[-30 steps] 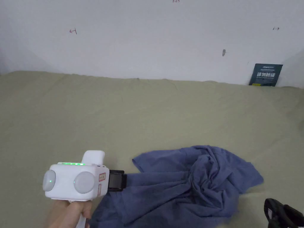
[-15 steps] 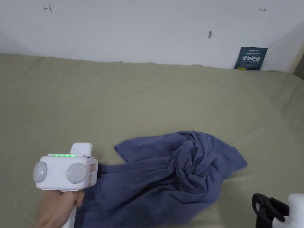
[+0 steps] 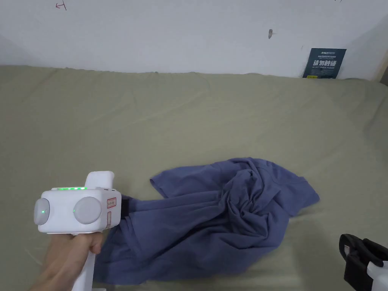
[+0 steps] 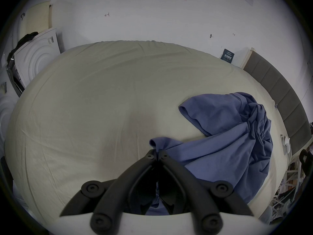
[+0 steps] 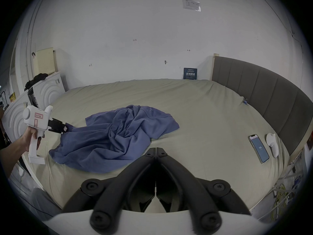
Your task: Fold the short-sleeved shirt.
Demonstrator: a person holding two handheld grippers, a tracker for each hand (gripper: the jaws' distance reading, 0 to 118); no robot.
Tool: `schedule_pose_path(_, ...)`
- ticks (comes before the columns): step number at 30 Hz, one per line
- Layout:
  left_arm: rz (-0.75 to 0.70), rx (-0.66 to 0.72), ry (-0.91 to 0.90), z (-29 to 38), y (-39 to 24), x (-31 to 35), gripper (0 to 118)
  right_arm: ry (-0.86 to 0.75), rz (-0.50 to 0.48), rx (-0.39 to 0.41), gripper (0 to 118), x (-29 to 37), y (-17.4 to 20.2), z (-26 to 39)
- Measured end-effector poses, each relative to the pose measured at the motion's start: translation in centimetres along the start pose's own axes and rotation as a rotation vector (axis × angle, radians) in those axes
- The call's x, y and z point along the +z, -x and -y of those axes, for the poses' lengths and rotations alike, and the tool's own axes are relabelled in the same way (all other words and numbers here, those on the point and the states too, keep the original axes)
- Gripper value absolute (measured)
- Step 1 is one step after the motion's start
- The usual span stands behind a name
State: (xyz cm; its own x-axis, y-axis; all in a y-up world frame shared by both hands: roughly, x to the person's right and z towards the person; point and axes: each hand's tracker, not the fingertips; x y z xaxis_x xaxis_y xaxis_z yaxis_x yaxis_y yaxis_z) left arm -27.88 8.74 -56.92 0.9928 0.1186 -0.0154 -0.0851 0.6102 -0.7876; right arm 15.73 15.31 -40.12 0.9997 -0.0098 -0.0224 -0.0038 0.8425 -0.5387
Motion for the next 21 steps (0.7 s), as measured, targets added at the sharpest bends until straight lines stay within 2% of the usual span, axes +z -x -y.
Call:
schedule_pose_path(6, -0.009, -0.003, 0.000, -0.1, -0.2, -0.1, 0, 0.010, 0.019, 0.004, 0, -1.1, -0.9, 0.1)
schedule_pose_path(8, -0.010, 0.007, -0.003, -0.2, -0.2, 0.5, 0, 0.025, 0.042, 0.041, 0, -2.2, -1.3, -0.1)
schedule_pose_path(10, -0.037, -0.022, -0.014, -0.4, -0.4, 1.0, 0, 0.035, 0.040, 0.036, 0, -3.8, -2.2, -0.9)
schedule_pose_path(15, -0.029, -0.038, -0.021, -1.1, 0.1, 1.3, 0, 0.076, 0.053, 0.015, 0, -10.9, -5.0, -4.8)
schedule_pose_path(17, -0.038, -0.057, -0.026, -1.4, 0.0, 1.1, 0, 0.136, 0.045, 0.038, 3, -14.8, -5.9, -6.3)
schedule_pose_path(18, -0.037, -0.065, -0.025, -1.5, 0.0, 1.0, 0, 0.160, 0.068, 0.029, 37, -16.7, -6.2, -6.9)
schedule_pose_path(19, -0.031, -0.060, -0.025, -1.6, 0.0, 0.8, 0, 0.201, 0.047, 0.018, 80, -18.9, -6.8, -7.5)
schedule_pose_path(20, -0.022, -0.056, -0.023, -1.7, 0.0, 0.5, 0, 0.243, 0.010, -0.001, 115, -21.2, -7.3, -7.8)
schedule_pose_path(21, -0.022, -0.060, -0.022, -1.9, 0.0, 0.4, 0, 0.249, 0.019, 0.000, 118, -22.9, -7.3, -7.8)
